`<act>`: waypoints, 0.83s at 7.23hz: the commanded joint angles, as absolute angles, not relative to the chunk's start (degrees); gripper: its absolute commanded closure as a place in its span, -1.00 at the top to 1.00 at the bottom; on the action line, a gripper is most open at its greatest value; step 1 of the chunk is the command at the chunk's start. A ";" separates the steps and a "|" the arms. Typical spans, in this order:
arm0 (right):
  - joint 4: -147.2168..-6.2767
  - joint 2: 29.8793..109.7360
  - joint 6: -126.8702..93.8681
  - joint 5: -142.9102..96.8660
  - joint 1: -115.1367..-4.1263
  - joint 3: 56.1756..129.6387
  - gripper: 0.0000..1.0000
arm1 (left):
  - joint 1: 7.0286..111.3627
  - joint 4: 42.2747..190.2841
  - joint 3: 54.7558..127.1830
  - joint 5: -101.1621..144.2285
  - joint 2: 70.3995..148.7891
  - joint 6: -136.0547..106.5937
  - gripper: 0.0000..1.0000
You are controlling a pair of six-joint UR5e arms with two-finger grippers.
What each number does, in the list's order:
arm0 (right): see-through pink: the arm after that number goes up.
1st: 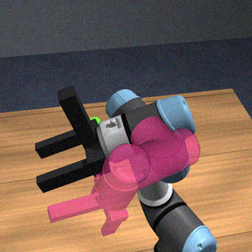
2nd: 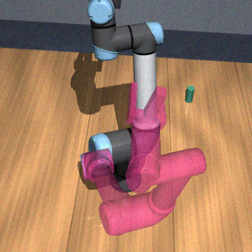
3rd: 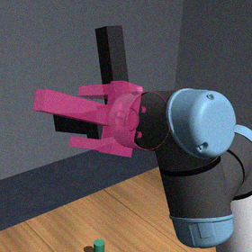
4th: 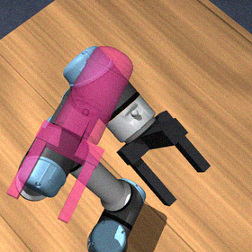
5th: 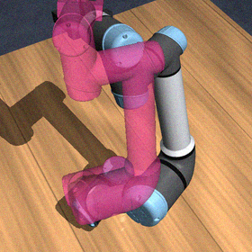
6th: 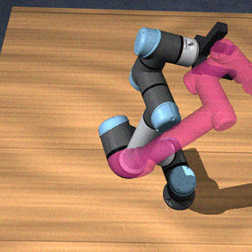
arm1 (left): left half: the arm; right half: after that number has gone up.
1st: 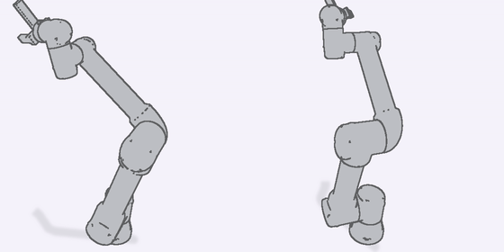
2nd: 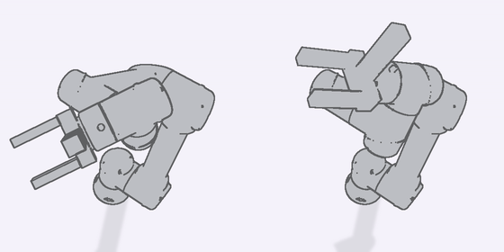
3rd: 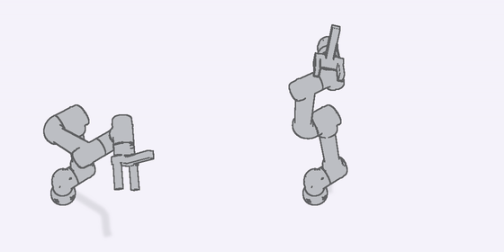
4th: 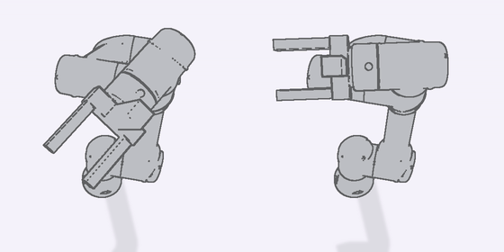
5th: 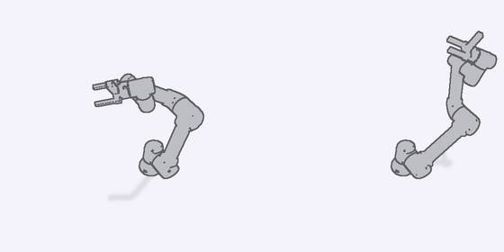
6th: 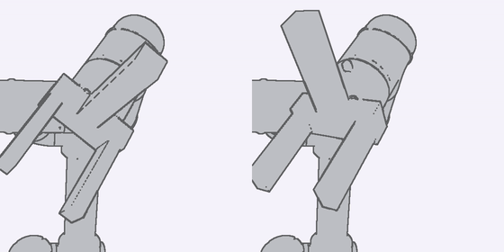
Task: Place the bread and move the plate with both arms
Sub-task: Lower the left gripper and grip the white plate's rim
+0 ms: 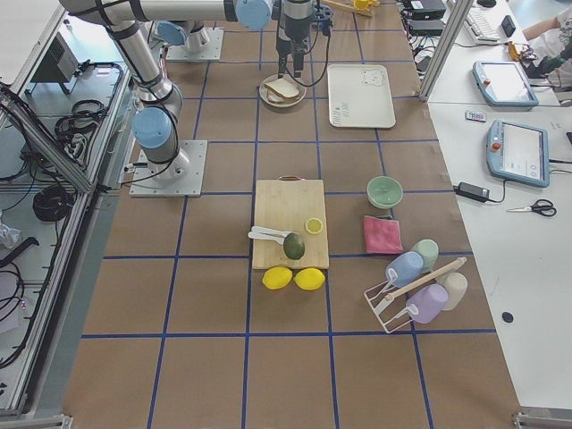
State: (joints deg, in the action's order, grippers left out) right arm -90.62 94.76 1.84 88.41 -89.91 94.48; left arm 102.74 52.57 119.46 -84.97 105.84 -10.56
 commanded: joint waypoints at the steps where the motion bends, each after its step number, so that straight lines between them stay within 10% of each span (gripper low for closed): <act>1: -90.53 94.75 1.85 88.42 -89.91 94.48 1.00 | 102.66 52.30 119.18 -84.20 105.56 -10.37 -0.96; 6: -90.35 94.83 1.85 88.42 -89.91 94.48 1.00 | 97.85 51.85 118.48 -83.94 99.61 -8.62 -1.00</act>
